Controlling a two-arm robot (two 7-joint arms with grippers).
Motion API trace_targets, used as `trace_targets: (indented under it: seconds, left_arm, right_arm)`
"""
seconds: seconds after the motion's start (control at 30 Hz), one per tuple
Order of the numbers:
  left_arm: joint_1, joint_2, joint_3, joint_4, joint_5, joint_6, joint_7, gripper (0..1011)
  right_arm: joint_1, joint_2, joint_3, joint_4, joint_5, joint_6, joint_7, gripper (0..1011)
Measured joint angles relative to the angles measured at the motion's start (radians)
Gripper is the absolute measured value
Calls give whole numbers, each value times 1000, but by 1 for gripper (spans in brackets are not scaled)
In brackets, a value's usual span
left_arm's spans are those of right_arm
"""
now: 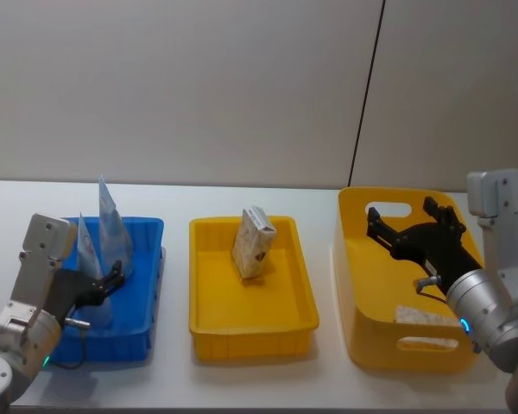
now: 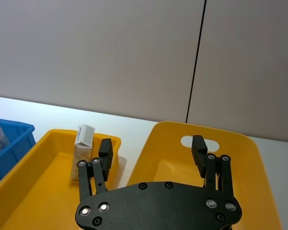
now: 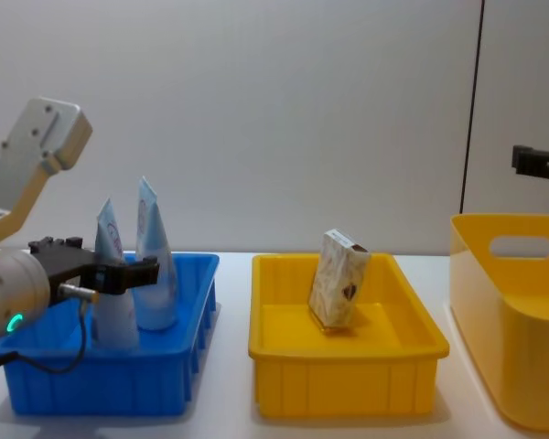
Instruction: Bimanual collaborative sorting of washing and personal care products
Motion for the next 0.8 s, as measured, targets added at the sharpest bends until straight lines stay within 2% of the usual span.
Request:
trace_targets:
  seconds: [0.47,0.73,0.8]
  left_arm:
    - [-82,-39,18,153,47,-8,6,994]
    - [-110,-54,22,206,64,-13,7,808]
    - [-117,-57,22,217,68,-14,7,707]
  right_arm:
    - [0,0,0,0,0,0,0,1002]
    - [0,0,0,0,0,0,0,1002]
    - [0,0,0,0,0,0,0,1002]
